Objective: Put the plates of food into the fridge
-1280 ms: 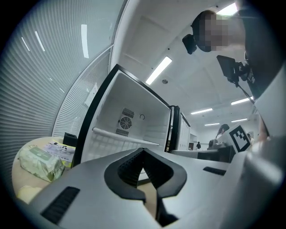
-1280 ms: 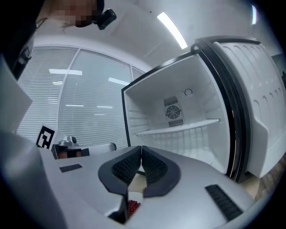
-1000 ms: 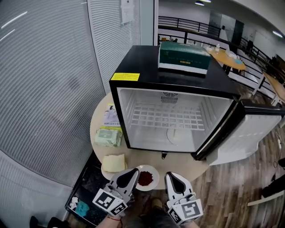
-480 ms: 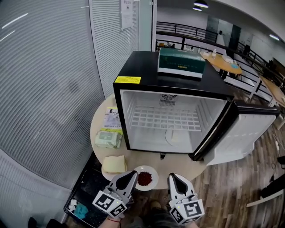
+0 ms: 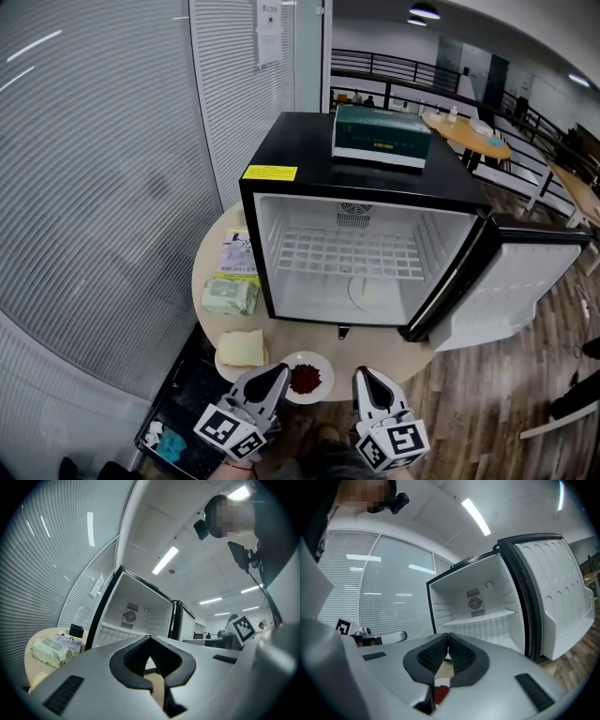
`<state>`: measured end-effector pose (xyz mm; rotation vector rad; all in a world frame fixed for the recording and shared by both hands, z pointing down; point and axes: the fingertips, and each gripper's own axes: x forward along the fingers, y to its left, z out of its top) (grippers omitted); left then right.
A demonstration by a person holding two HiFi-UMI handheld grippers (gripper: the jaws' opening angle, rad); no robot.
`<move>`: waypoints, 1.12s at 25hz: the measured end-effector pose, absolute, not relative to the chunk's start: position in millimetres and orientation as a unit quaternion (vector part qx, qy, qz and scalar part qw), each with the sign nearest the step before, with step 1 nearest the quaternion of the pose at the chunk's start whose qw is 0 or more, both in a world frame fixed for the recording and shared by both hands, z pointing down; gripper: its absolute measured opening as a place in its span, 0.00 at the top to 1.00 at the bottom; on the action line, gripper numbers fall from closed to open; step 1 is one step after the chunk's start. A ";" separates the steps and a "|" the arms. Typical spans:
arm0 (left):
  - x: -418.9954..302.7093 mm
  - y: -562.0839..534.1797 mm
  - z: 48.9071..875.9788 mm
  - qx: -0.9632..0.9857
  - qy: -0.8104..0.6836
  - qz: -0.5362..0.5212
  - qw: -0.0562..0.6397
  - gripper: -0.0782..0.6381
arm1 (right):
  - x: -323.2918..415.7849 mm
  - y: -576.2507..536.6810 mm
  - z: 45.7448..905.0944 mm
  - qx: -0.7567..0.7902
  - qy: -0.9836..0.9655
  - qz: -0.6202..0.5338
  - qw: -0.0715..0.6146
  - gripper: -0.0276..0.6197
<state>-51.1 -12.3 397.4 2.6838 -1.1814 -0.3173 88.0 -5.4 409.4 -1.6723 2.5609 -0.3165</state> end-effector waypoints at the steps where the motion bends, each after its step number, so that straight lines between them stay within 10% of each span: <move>1: -50.8 -12.5 397.0 0.906 -0.398 -0.108 0.095 0.90 | 88.5 -5.8 409.4 -0.544 0.832 -0.103 0.034 0.94; 28: -76.3 -8.7 467.1 0.878 -0.448 -0.077 0.152 0.90 | 54.2 15.1 538.0 -0.538 0.772 -0.336 -0.021 0.94</move>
